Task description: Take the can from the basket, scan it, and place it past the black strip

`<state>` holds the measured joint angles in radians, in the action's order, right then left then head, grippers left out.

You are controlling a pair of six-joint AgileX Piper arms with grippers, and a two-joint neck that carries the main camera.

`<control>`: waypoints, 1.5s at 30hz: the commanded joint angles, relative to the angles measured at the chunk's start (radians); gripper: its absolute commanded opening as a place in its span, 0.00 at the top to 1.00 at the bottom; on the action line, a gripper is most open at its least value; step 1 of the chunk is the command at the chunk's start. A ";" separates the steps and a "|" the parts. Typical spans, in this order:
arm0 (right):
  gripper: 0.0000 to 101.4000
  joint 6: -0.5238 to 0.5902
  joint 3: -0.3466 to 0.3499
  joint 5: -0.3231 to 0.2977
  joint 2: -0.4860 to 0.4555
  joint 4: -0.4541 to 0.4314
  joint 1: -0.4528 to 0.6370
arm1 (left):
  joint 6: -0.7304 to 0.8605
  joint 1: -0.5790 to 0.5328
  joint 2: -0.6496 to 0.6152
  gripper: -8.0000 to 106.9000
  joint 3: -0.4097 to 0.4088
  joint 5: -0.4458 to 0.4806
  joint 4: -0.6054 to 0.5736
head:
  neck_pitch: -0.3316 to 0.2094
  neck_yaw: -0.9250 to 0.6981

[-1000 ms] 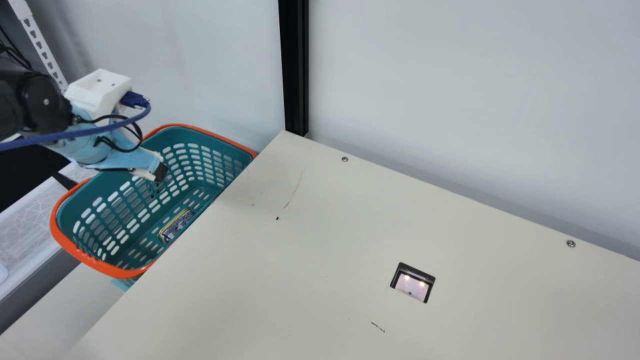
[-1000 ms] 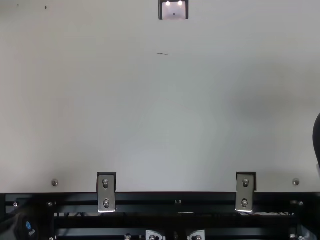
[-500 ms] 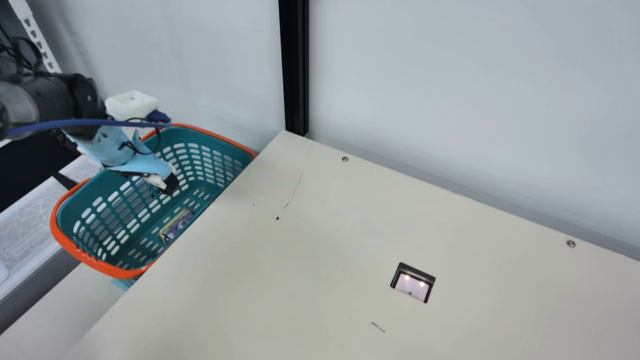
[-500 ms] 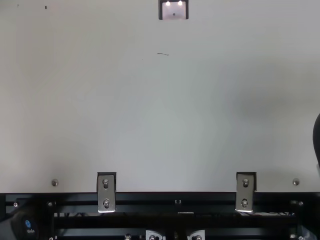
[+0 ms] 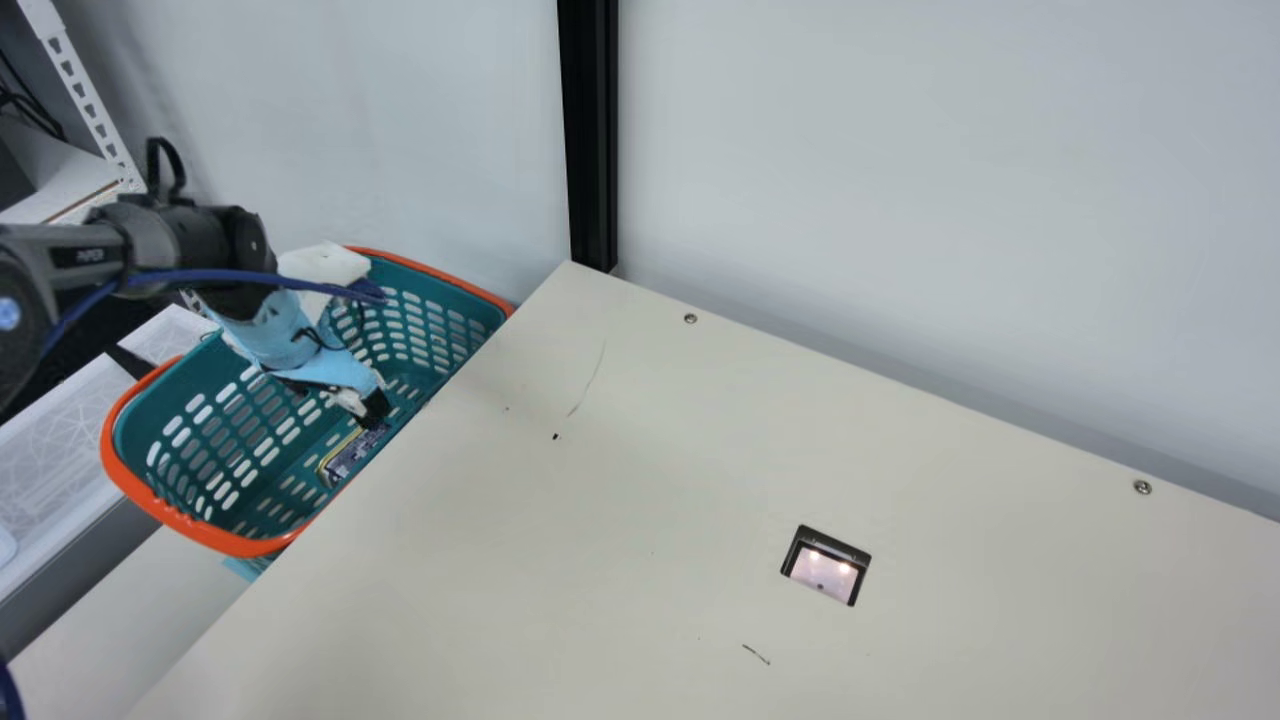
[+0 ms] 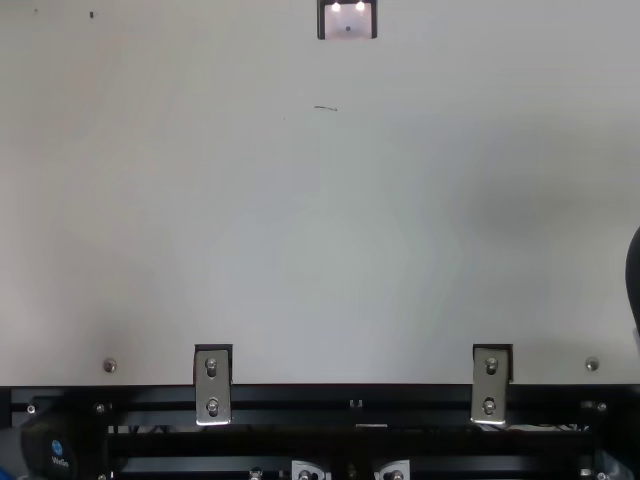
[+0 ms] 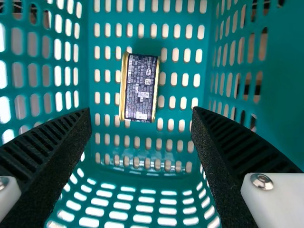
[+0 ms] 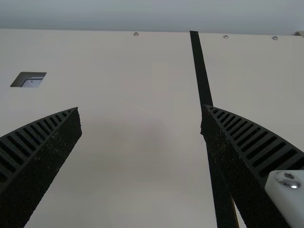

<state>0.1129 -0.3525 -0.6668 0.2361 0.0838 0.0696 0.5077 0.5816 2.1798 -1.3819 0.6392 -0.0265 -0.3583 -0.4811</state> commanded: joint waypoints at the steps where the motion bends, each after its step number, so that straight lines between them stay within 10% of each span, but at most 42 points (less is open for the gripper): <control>1: 0.00 0.000 0.000 0.000 0.000 0.000 0.000 | 0.007 -0.002 0.043 0.15 -0.016 -0.006 -0.003 | -0.029 -0.018; 45: 0.00 0.000 0.000 0.000 0.000 0.000 0.000 | 0.046 0.025 0.360 0.15 -0.306 0.058 -0.003 | -0.029 -0.018</control>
<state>0.1129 -0.3525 -0.6668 0.2361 0.0838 0.0696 0.5541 0.6074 2.5348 -1.6840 0.6968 -0.0311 -0.3583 -0.4811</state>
